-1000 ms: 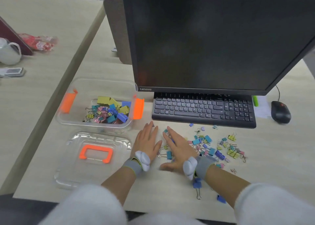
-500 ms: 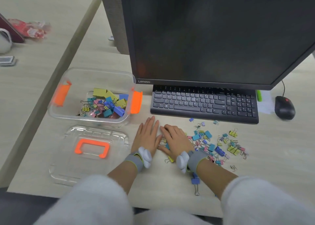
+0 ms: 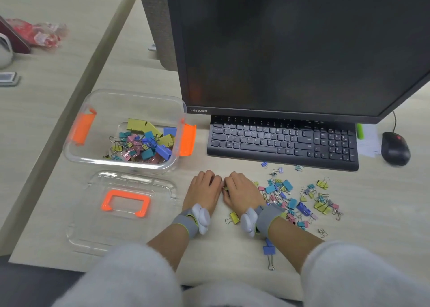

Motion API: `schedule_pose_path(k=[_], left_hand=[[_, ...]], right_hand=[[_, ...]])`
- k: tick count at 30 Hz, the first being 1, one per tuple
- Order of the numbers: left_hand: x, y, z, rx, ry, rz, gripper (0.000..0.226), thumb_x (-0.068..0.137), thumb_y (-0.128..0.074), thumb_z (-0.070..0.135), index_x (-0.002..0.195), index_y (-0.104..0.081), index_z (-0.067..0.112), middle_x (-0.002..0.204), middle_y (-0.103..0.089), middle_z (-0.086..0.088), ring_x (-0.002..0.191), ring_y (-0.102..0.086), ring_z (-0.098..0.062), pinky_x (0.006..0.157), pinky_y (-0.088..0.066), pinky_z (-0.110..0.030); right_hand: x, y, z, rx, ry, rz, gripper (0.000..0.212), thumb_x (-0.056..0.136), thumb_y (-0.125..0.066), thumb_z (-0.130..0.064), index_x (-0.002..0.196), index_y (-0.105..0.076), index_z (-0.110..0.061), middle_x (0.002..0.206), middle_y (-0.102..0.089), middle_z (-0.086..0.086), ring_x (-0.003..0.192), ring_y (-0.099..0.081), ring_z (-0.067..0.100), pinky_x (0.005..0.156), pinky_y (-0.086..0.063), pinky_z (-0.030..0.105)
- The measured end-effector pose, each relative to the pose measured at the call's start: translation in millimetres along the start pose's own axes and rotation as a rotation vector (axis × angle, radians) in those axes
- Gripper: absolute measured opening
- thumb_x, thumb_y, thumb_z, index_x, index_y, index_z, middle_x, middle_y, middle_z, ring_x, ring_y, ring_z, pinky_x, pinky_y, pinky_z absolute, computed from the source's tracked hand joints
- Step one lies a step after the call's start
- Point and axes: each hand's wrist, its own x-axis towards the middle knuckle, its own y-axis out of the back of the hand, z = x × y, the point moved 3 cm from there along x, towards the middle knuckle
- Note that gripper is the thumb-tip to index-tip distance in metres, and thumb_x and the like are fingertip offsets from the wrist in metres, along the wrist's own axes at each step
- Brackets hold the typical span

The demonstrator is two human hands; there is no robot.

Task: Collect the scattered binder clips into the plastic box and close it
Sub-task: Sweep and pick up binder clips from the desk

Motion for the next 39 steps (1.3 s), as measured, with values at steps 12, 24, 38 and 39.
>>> schedule_pose_path(k=[12,24,38,39], left_hand=[[-20,-6,-12,-0.16,0.097,-0.075,0.052,0.078,-0.052,0.023,0.128,-0.049,0.008,0.132,-0.049,-0.009,0.119,-0.046,-0.028,0.097,-0.035,-0.033],[-6,0,3,0.06,-0.005,0.069,0.018,0.068,-0.08,0.018,0.078,-0.065,0.013,0.087,-0.066,-0.006,0.069,-0.062,-0.026,0.06,-0.052,-0.026],[17,7,-2,-0.039,0.168,0.05,0.025,0.087,-0.063,0.025,0.095,-0.061,0.002,0.068,-0.066,-0.017,0.061,-0.064,-0.033,0.05,-0.046,-0.033],[17,4,-4,-0.067,0.221,0.002,0.031,0.094,-0.05,0.031,0.106,-0.056,0.003,0.082,-0.068,-0.016,0.074,-0.065,-0.035,0.059,-0.047,-0.036]], right_hand=[[-1,6,2,-0.033,-0.039,-0.014,0.031,0.057,-0.085,-0.026,0.067,-0.062,-0.008,0.067,-0.06,0.007,0.045,-0.056,0.019,0.028,-0.035,0.019],[-3,10,2,-0.037,-0.073,0.007,0.028,0.05,-0.087,-0.018,0.063,-0.063,-0.01,0.058,-0.058,0.003,0.047,-0.057,0.018,0.028,-0.035,0.018],[3,19,6,-0.177,-0.171,-0.084,0.026,0.057,-0.084,-0.026,0.058,-0.062,-0.013,0.048,-0.059,0.001,0.035,-0.054,0.017,0.033,-0.037,0.018],[4,19,7,-0.165,-0.177,-0.136,0.021,0.073,-0.074,-0.029,0.073,-0.063,-0.01,0.063,-0.066,0.003,0.049,-0.061,0.021,0.042,-0.043,0.023]])
